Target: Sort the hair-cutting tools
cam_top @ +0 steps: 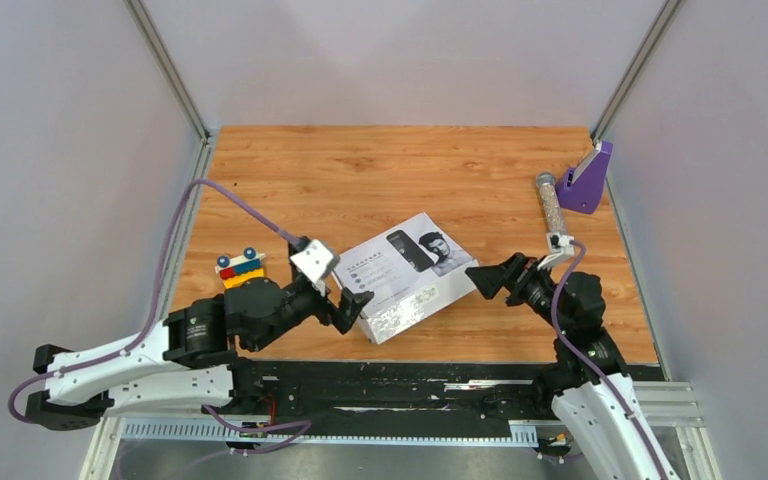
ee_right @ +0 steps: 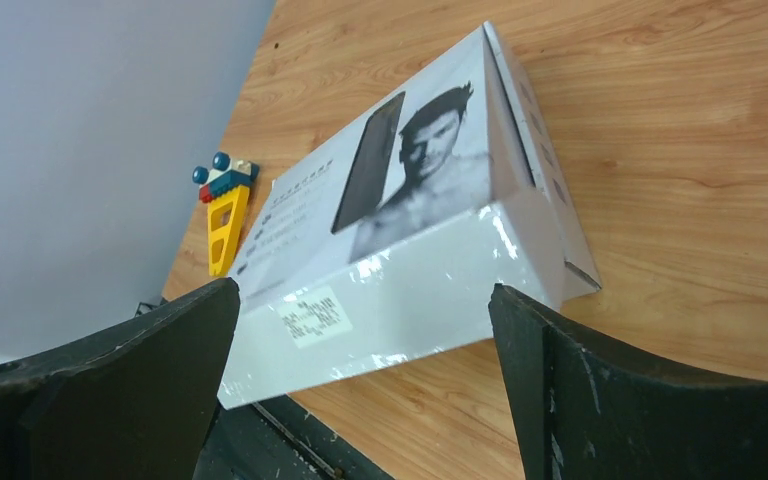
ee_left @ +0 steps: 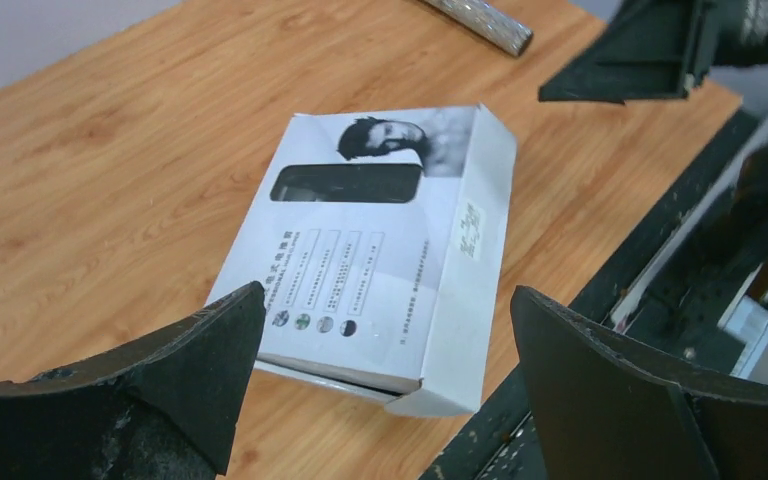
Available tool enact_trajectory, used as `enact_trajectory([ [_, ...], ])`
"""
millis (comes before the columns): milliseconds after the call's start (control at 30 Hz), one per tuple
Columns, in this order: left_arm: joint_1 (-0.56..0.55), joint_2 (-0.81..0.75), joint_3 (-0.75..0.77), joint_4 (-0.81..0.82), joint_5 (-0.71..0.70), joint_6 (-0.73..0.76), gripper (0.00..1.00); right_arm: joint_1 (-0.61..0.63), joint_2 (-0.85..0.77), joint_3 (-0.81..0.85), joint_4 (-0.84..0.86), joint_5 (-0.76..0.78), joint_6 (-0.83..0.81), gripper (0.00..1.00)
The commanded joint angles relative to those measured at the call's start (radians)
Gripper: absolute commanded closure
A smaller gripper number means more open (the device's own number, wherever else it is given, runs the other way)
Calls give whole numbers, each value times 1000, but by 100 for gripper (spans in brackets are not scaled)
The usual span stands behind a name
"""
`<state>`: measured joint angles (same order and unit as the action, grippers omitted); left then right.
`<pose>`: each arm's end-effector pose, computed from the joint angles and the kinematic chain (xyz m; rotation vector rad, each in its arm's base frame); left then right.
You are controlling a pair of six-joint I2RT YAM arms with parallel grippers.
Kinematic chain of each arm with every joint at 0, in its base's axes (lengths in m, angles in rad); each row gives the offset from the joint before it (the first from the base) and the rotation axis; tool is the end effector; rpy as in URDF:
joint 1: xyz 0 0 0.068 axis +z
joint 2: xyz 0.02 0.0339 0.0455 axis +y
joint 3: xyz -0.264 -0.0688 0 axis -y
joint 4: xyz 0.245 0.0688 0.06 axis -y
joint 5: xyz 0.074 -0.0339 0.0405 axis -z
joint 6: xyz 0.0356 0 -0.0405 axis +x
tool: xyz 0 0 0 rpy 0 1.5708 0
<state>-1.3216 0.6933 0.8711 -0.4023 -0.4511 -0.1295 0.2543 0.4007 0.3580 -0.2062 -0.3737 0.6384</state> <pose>0.0522 -0.1424 0.3610 0.7331 1.6636 -0.6392 0.1207 0.0448 0.2396 0.0881 1.9101 0.9576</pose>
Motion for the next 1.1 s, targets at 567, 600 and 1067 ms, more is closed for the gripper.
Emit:
enact_trajectory([
  [567, 726, 21, -371, 182, 315, -857, 0, -80, 717, 519, -147, -53, -103, 0],
  [600, 744, 57, -381, 206, 340, -860, 0, -89, 758, 534, -141, -66, -101, 0],
  [1067, 812, 409, -356, 455, 396, -907, 0, -117, 1232, 724, -91, -256, -76, 0],
])
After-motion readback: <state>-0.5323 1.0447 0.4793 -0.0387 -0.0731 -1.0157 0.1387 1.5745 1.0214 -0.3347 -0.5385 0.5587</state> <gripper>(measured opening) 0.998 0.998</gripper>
